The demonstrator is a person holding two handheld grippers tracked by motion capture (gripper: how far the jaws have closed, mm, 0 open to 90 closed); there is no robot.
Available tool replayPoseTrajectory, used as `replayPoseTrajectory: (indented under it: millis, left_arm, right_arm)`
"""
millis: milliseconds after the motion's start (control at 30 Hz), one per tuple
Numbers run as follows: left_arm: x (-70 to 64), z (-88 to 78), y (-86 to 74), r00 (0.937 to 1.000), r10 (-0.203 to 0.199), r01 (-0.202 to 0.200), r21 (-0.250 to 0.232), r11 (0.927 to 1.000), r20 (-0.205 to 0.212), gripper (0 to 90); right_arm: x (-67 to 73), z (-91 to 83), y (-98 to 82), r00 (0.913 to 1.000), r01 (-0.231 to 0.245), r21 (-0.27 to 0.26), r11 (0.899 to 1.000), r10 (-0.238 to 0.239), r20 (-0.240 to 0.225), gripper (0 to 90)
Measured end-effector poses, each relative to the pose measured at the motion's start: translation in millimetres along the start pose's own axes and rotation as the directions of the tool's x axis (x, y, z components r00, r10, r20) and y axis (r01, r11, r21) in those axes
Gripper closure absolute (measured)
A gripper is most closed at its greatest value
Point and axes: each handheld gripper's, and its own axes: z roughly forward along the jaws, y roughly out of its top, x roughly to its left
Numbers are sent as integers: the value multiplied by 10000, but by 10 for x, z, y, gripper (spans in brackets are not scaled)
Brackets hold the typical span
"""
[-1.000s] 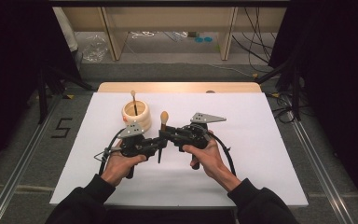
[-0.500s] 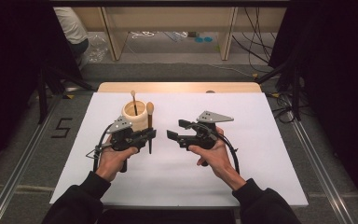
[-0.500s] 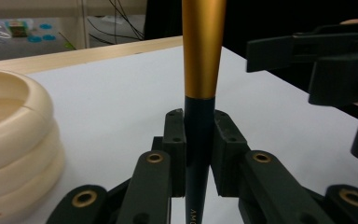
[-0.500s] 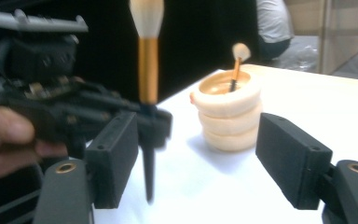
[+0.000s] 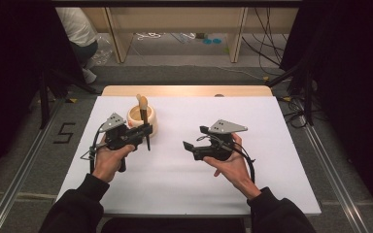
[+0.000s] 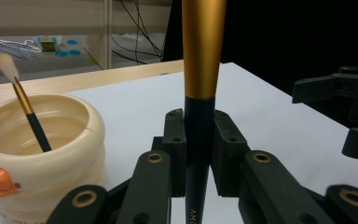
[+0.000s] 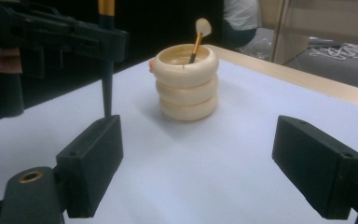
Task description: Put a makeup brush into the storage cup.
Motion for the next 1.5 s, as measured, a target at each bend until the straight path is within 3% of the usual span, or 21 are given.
replayPoseTrajectory:
  millis: [200, 367, 600, 1200, 1333, 1500]
  left_arm:
    - [49, -16, 22, 9999, 31, -32, -66, 10000, -134, 779]
    - [86, -20, 49, 9996, -113, 109, -167, 9998, -244, 779]
    - [124, -38, 88, 9993, -105, 97, -227, 9997, -369, 779]
    - [199, -83, 152, 9981, -211, 186, -437, 9989, -587, 779]
    - [223, -82, 160, 9976, -283, 252, -496, 9985, -625, 779]
    - [249, -74, 175, 9974, -263, 228, -517, 9984, -674, 779]
  right_arm:
    - [-32, -61, -72, 10000, -28, 176, 9998, 26, 88, 170]
    - [-97, -135, -148, 9992, -324, 482, 9983, 313, 240, 171]
    - [-171, -242, -233, 9982, -443, 486, 9978, 423, 425, 168]
    - [-154, -479, -433, 9982, -497, 652, 9966, 474, 361, 163]
    - [-160, -527, -483, 9981, -434, 472, 9979, 412, 464, 164]
    - [-160, -600, -520, 9971, -549, 633, 9965, 514, 553, 163]
